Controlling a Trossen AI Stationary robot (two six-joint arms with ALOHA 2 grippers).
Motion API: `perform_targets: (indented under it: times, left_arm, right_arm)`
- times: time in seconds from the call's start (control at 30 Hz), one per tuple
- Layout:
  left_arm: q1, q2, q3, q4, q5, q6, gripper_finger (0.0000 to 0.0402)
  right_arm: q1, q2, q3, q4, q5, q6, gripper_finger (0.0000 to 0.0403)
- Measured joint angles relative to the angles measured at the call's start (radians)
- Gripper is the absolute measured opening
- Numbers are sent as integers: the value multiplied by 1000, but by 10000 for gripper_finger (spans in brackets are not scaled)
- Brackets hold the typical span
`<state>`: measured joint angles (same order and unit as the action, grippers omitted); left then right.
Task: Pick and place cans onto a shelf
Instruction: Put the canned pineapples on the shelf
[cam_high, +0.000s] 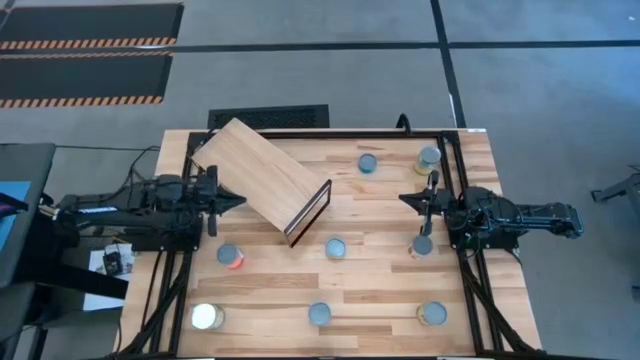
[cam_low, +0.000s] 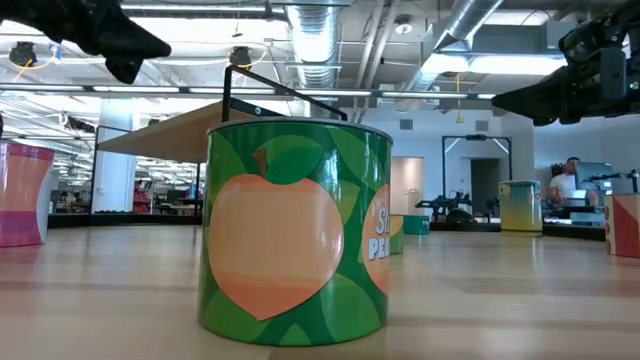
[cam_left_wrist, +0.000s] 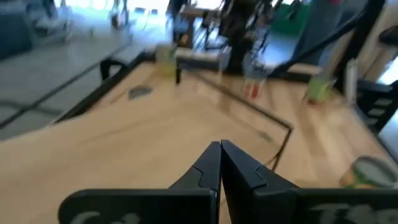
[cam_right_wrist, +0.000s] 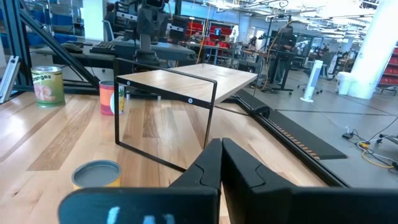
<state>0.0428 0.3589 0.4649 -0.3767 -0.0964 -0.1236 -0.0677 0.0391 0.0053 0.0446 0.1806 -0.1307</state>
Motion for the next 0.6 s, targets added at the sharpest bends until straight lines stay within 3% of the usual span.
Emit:
perform_targets:
  times: [0.37, 0.6]
  left_arm:
    - [-124, 291, 286, -455, -50, -110, 0]
    - [-281, 433, 370, -633, -101, -251, 0]
  right_arm:
    - [0, 0, 0, 0, 0, 0, 27]
    - [0, 0, 0, 0, 0, 0, 27]
